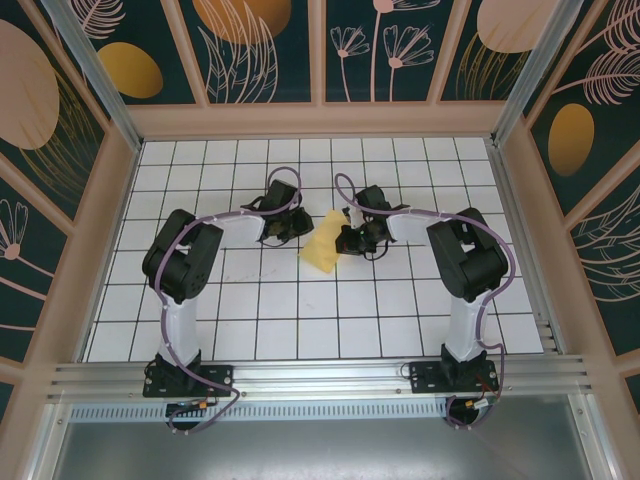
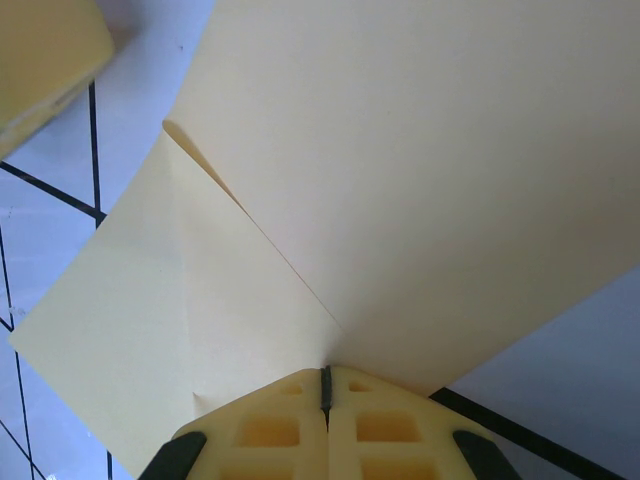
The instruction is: Fold a paper plane with a square sheet of paper (pick it up from the middle)
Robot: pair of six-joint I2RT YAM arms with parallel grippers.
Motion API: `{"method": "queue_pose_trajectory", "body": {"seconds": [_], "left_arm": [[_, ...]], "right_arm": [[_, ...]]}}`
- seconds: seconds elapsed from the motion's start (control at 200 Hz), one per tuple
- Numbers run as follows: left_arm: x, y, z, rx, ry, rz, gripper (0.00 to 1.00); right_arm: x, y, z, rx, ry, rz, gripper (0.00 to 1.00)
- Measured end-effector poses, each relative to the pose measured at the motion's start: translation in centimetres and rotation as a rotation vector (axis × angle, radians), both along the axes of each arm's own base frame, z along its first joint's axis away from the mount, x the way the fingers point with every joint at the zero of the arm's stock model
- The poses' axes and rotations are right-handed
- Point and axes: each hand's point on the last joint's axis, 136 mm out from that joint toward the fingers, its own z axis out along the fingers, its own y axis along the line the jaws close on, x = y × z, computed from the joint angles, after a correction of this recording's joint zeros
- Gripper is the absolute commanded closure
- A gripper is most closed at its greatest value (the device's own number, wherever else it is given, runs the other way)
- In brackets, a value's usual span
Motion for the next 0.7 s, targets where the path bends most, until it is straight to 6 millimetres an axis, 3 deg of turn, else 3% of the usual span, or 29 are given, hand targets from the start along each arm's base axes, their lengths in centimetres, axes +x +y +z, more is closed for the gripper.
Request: {"method": "queue_pose_trajectory", "body": {"seconds": [0.085, 0.235, 0.305, 0.525, 0.701], "left_arm": [[-0.3, 0.0, 1.2, 0.003, -0.029, -0.03, 0.8], [-1.4, -0.9, 5.2, -0.095, -0.102, -0.085, 0.84], [-1.8, -1.6, 5.8, -0.136, -0.114, -0.108, 0.85], [-3.9, -4.1, 3.5, -0.171, -0.051, -0.176, 0.88], [-4.9, -3.8, 1.5, -0.151, -0.005, -0.179, 0.9]], "right_arm": [[0.0, 0.1, 0.1, -0.003, -0.009, 0.008, 0.97], [-0.1, 0.2, 0.2, -0.012, -0.031, 0.029, 0.97], [-0.1, 0.3, 0.2, -0.014, -0.044, 0.046, 0.97], [-0.1, 0.5, 0.3, -0.015, -0.095, 0.114, 0.96], [0.1, 0.6, 0.4, -0.017, -0.128, 0.156, 0.95]]}}
